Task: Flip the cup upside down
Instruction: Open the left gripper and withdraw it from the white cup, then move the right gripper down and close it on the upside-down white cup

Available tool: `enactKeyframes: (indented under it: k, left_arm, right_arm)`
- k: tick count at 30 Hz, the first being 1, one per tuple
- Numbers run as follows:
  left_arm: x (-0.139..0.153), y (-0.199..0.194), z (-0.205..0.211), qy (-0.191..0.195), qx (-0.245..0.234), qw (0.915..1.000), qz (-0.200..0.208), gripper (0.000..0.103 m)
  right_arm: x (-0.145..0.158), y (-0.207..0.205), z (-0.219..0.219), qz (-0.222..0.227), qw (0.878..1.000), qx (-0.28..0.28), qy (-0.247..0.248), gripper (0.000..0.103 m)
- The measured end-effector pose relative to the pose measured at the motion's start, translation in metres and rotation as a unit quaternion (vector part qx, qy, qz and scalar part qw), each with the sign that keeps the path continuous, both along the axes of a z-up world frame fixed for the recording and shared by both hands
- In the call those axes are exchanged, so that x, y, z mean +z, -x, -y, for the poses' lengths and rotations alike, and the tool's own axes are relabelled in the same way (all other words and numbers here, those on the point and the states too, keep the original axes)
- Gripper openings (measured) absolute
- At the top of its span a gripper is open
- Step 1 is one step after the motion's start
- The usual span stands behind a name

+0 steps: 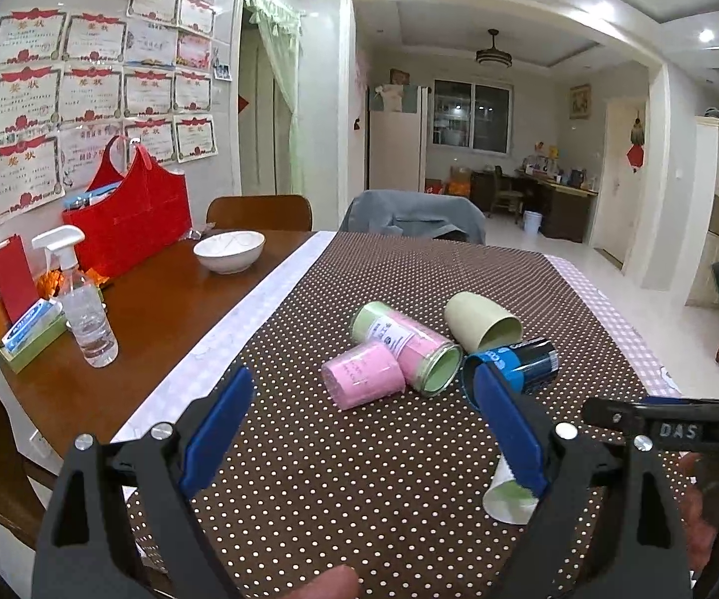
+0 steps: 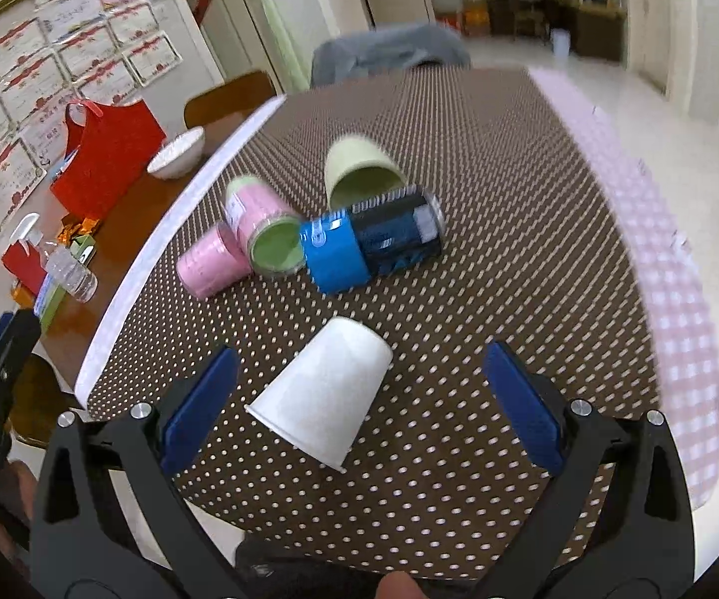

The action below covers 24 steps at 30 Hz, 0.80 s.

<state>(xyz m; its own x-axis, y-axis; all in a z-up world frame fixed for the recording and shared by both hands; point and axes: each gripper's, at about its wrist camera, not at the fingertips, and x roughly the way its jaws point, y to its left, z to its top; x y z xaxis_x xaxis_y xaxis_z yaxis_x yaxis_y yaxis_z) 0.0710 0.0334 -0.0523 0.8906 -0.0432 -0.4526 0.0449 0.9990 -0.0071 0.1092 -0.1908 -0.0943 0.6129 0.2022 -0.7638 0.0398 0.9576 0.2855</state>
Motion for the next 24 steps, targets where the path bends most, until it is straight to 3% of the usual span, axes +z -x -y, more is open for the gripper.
enactKeyframes:
  k: [11,19,24]
  left_arm:
    - [-0.031,-0.020,-0.006,0.003,0.000,0.9991,-0.041,0.089]
    - [-0.044,-0.027,-0.009,0.016,-0.006,0.9984,-0.054,0.089]
    - [-0.045,-0.028,-0.010,0.021,-0.011,0.9981,-0.057,0.089]
  right_arm:
    - [-0.029,-0.035,-0.015,-0.102,0.994,0.019,-0.040,0.096]
    - [-0.049,-0.054,-0.009,-0.164,0.983,-0.005,-0.077,0.082]
    - [-0.057,-0.063,-0.010,-0.187,0.978,-0.011,-0.094,0.081]
